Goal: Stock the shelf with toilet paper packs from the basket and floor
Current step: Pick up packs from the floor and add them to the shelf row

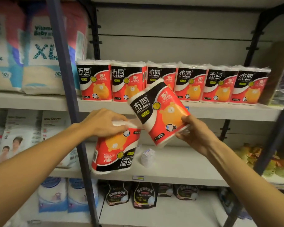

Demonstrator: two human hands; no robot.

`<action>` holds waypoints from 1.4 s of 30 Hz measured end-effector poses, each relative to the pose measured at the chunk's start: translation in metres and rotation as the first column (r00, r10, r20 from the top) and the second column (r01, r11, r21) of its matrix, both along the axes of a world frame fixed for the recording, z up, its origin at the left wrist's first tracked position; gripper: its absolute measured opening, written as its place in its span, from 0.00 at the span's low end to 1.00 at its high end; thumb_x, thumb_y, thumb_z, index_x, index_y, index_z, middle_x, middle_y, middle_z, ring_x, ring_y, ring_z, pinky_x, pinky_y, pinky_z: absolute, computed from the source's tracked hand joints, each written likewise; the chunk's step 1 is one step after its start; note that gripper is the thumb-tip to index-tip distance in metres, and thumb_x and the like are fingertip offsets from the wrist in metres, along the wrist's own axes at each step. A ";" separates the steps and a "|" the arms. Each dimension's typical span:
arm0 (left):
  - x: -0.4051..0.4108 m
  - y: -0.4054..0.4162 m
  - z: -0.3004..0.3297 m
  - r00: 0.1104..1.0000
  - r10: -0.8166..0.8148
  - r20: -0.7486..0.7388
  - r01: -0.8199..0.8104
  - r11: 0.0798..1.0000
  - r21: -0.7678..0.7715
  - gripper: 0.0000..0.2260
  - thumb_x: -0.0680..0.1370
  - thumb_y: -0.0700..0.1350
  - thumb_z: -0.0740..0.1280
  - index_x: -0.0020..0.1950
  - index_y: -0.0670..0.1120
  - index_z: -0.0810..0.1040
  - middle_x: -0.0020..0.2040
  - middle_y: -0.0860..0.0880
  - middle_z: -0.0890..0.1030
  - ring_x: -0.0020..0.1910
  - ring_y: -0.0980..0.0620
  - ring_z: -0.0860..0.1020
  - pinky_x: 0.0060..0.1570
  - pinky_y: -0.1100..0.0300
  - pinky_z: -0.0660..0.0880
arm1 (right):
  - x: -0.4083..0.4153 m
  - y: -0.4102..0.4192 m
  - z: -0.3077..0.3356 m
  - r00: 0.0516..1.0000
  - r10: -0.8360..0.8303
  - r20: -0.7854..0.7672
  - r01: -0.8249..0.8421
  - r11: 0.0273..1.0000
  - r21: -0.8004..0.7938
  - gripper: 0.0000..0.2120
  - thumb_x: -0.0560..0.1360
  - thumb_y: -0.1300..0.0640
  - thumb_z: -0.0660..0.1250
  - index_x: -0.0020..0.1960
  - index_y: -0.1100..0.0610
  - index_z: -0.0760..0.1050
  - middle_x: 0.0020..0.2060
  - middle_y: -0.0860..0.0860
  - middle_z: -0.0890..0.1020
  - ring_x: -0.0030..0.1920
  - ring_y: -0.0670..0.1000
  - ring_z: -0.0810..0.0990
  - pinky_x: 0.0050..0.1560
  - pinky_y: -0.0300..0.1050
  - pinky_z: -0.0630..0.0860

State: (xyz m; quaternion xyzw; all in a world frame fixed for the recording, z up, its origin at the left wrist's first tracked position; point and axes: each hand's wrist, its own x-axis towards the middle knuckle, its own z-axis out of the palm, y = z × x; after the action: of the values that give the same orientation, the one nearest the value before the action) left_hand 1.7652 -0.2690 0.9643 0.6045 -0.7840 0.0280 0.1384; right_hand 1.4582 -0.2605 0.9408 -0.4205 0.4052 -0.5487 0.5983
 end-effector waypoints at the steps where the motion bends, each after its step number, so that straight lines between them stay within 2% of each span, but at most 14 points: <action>1: -0.001 -0.004 -0.002 1.000 -0.009 0.013 0.009 1.000 0.008 0.24 0.70 0.71 0.59 0.64 0.66 0.74 0.61 0.54 0.81 0.58 0.47 0.78 0.54 0.52 0.75 | 0.001 -0.002 -0.001 0.998 -0.003 0.057 0.002 1.000 0.007 0.08 0.76 0.58 0.66 0.53 0.58 0.71 0.52 0.59 0.80 0.47 0.57 0.84 0.37 0.46 0.83; 3: 0.000 -0.012 -0.003 1.000 -0.012 -0.018 0.013 1.000 0.019 0.28 0.68 0.73 0.56 0.64 0.66 0.74 0.62 0.54 0.80 0.59 0.48 0.78 0.56 0.51 0.75 | 0.002 -0.007 -0.006 0.991 0.076 0.113 -0.077 0.997 0.010 0.13 0.72 0.60 0.69 0.54 0.60 0.71 0.54 0.60 0.80 0.48 0.59 0.84 0.40 0.51 0.83; 5: 0.003 -0.021 0.000 0.998 -0.001 -0.061 0.001 1.000 -0.002 0.29 0.67 0.73 0.55 0.64 0.64 0.76 0.64 0.54 0.79 0.61 0.47 0.76 0.58 0.51 0.74 | 0.006 -0.010 -0.009 0.979 0.201 -0.024 -0.200 0.979 0.029 0.26 0.64 0.61 0.71 0.61 0.61 0.70 0.57 0.62 0.80 0.53 0.62 0.82 0.45 0.60 0.82; 7: 0.006 -0.029 0.004 0.998 -0.003 -0.068 0.000 0.999 -0.041 0.32 0.64 0.75 0.54 0.62 0.64 0.77 0.64 0.54 0.79 0.61 0.47 0.76 0.59 0.52 0.73 | 0.013 -0.012 -0.009 0.954 0.231 -0.192 -0.230 0.973 0.030 0.28 0.63 0.62 0.69 0.63 0.59 0.70 0.54 0.60 0.82 0.53 0.60 0.82 0.49 0.64 0.80; 10: 0.013 -0.040 0.005 0.998 -0.038 -0.048 0.034 0.997 -0.069 0.30 0.65 0.74 0.55 0.61 0.64 0.78 0.64 0.55 0.79 0.62 0.48 0.76 0.59 0.53 0.72 | 0.023 -0.020 -0.005 0.960 0.148 -0.236 -0.152 0.988 0.000 0.25 0.66 0.55 0.75 0.62 0.54 0.72 0.49 0.54 0.85 0.51 0.57 0.84 0.50 0.57 0.81; 14: 0.028 -0.058 0.006 0.994 -0.081 -0.077 0.075 0.994 -0.077 0.30 0.65 0.75 0.54 0.60 0.65 0.78 0.63 0.55 0.79 0.62 0.49 0.76 0.61 0.51 0.73 | 0.041 -0.029 -0.003 0.953 0.050 -0.300 -0.069 0.996 -0.051 0.25 0.65 0.45 0.72 0.58 0.52 0.74 0.46 0.50 0.87 0.47 0.52 0.86 0.43 0.46 0.82; 17: 0.037 -0.069 0.004 0.979 -0.133 -0.153 0.119 0.988 -0.097 0.31 0.64 0.76 0.55 0.59 0.64 0.79 0.62 0.56 0.80 0.61 0.50 0.77 0.59 0.52 0.74 | 0.046 -0.034 -0.008 0.940 -0.128 -0.317 0.092 0.988 -0.128 0.29 0.61 0.44 0.75 0.59 0.54 0.75 0.47 0.51 0.86 0.46 0.53 0.86 0.46 0.48 0.81; 22: 0.038 -0.078 -0.001 0.909 -0.228 -0.348 0.211 0.974 -0.087 0.29 0.63 0.72 0.61 0.58 0.62 0.80 0.61 0.55 0.81 0.59 0.53 0.78 0.57 0.52 0.76 | 0.041 -0.049 0.009 0.898 -0.400 -0.184 0.349 0.902 -0.255 0.38 0.60 0.43 0.77 0.65 0.54 0.71 0.57 0.52 0.81 0.54 0.55 0.83 0.54 0.56 0.80; 25: 0.037 -0.084 0.002 0.886 -0.256 -0.387 0.245 0.966 -0.080 0.28 0.62 0.72 0.62 0.57 0.63 0.80 0.60 0.55 0.81 0.57 0.54 0.78 0.56 0.53 0.77 | 0.035 -0.064 0.035 0.832 -0.535 -0.149 0.471 0.821 -0.322 0.32 0.68 0.49 0.76 0.67 0.52 0.66 0.59 0.50 0.76 0.56 0.52 0.79 0.55 0.53 0.79; 29: 0.034 -0.093 0.010 0.844 -0.274 -0.461 0.259 0.961 -0.097 0.24 0.63 0.69 0.66 0.56 0.63 0.81 0.59 0.57 0.82 0.57 0.56 0.78 0.58 0.53 0.76 | 0.037 -0.089 0.067 0.713 -0.673 -0.196 0.534 0.703 -0.469 0.31 0.70 0.47 0.75 0.66 0.55 0.65 0.55 0.49 0.75 0.48 0.44 0.76 0.42 0.35 0.74; 31: 0.030 -0.095 0.013 0.834 -0.280 -0.476 0.261 0.959 -0.108 0.22 0.65 0.66 0.67 0.56 0.61 0.82 0.59 0.57 0.82 0.58 0.57 0.78 0.58 0.54 0.76 | 0.038 -0.101 0.073 0.712 -0.669 -0.214 0.509 0.702 -0.498 0.30 0.68 0.46 0.77 0.62 0.53 0.65 0.54 0.49 0.75 0.48 0.45 0.77 0.47 0.39 0.77; 35: 0.024 -0.098 0.018 0.843 -0.280 -0.460 0.270 0.959 -0.090 0.26 0.61 0.70 0.64 0.56 0.62 0.81 0.59 0.59 0.81 0.58 0.58 0.77 0.58 0.55 0.76 | 0.037 -0.131 0.070 0.644 -0.683 -0.344 0.423 0.693 -0.584 0.23 0.68 0.52 0.77 0.57 0.53 0.69 0.48 0.46 0.79 0.49 0.47 0.80 0.53 0.46 0.79; 38: 0.020 -0.097 0.020 0.836 -0.300 -0.460 0.299 0.951 -0.078 0.26 0.62 0.71 0.63 0.55 0.62 0.81 0.56 0.61 0.81 0.57 0.60 0.77 0.56 0.59 0.76 | 0.036 -0.155 0.068 0.571 -0.704 -0.423 0.382 0.684 -0.622 0.23 0.65 0.50 0.77 0.55 0.49 0.71 0.52 0.51 0.79 0.51 0.51 0.80 0.54 0.49 0.80; 42: 0.020 -0.099 0.022 0.826 -0.318 -0.466 0.326 0.943 -0.065 0.17 0.63 0.69 0.66 0.50 0.69 0.80 0.53 0.64 0.81 0.56 0.62 0.78 0.57 0.54 0.77 | 0.034 -0.172 0.063 0.644 -0.589 -0.487 0.257 0.767 -0.588 0.23 0.68 0.58 0.77 0.59 0.56 0.72 0.47 0.48 0.80 0.44 0.43 0.79 0.44 0.36 0.76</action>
State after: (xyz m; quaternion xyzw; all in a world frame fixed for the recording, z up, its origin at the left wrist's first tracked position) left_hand 1.7857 -0.3678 0.9861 0.4535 -0.8176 -0.1499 0.3214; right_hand 1.4918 -0.4322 1.0041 -0.6029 0.5307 -0.5767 0.1492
